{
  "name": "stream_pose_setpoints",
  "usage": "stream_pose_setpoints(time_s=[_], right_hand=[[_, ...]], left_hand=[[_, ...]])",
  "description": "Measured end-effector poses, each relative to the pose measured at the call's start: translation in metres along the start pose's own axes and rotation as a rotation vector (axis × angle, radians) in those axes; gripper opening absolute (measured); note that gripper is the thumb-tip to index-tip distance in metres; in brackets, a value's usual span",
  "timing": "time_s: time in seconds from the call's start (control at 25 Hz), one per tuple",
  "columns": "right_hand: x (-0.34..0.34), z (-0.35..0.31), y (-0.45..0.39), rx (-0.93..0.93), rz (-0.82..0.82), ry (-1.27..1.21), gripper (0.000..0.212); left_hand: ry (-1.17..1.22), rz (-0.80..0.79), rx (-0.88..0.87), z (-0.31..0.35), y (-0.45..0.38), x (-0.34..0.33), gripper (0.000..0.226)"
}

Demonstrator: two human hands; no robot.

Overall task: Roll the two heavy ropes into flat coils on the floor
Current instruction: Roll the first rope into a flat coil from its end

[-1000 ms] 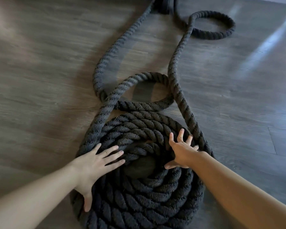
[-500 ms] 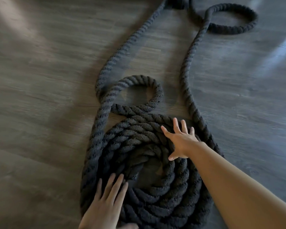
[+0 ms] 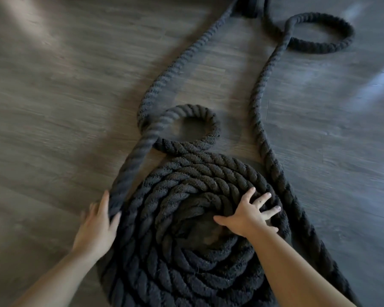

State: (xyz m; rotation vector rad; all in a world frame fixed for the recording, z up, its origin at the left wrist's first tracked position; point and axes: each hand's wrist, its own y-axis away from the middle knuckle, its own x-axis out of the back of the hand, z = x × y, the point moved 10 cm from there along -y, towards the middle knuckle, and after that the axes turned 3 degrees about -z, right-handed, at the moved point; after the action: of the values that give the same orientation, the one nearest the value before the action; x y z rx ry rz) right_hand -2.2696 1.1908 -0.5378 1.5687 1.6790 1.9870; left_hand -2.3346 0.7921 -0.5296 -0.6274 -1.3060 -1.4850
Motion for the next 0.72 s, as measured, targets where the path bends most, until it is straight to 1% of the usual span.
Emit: stream_pose_setpoints(time_s=[0.08, 0.16, 0.24, 0.28, 0.32, 0.36, 0.4, 0.44, 0.48, 0.52, 0.6, 0.64, 0.68, 0.72], right_hand=[[0.000, -0.001, -0.005, -0.027, 0.051, 0.065, 0.142], [-0.003, -0.009, -0.009, -0.041, 0.061, 0.122, 0.144], [0.003, -0.015, -0.016, -0.014, 0.073, 0.198, 0.144], [0.009, -0.017, -0.021, 0.009, 0.074, 0.240, 0.142], [0.016, -0.020, -0.024, 0.035, 0.070, 0.283, 0.140], [0.022, -0.025, -0.029, 0.069, 0.067, 0.328, 0.137], [0.026, -0.032, -0.032, 0.110, 0.060, 0.378, 0.135], [0.030, -0.040, -0.035, 0.150, 0.054, 0.432, 0.134], [0.034, -0.046, -0.038, 0.181, 0.052, 0.483, 0.133], [0.039, -0.052, -0.040, 0.206, 0.052, 0.532, 0.133], [0.047, -0.066, -0.043, 0.253, 0.039, 0.600, 0.132], [0.050, -0.071, -0.044, 0.271, 0.031, 0.607, 0.131], [0.052, -0.075, -0.045, 0.284, 0.032, 0.601, 0.131], [0.054, -0.077, -0.046, 0.288, 0.041, 0.592, 0.130]], left_hand=[[0.022, -0.037, -0.011, -0.020, 0.015, -0.015, 0.068], [0.192, -0.080, 0.011, -0.026, 0.032, -0.036, 0.066], [0.343, -0.163, 0.038, -0.020, 0.055, -0.061, 0.068], [0.362, -0.178, 0.040, -0.020, 0.070, -0.075, 0.072], [0.306, -0.140, -0.008, -0.021, 0.084, -0.083, 0.078], [0.227, -0.067, -0.112, -0.024, 0.096, -0.084, 0.077], [0.088, 0.011, -0.252, -0.022, 0.107, -0.072, 0.070], [-0.107, 0.055, -0.417, -0.011, 0.109, -0.054, 0.074], [-0.279, 0.041, -0.594, 0.009, 0.105, -0.038, 0.087], [-0.442, 0.048, -0.808, 0.036, 0.101, -0.024, 0.100], [-0.807, -0.075, -1.232, 0.091, 0.089, -0.020, 0.129], [-0.965, -0.186, -1.381, 0.112, 0.084, -0.035, 0.141], [-1.012, -0.307, -1.463, 0.128, 0.080, -0.048, 0.151], [-1.033, -0.395, -1.503, 0.139, 0.076, -0.059, 0.157]])
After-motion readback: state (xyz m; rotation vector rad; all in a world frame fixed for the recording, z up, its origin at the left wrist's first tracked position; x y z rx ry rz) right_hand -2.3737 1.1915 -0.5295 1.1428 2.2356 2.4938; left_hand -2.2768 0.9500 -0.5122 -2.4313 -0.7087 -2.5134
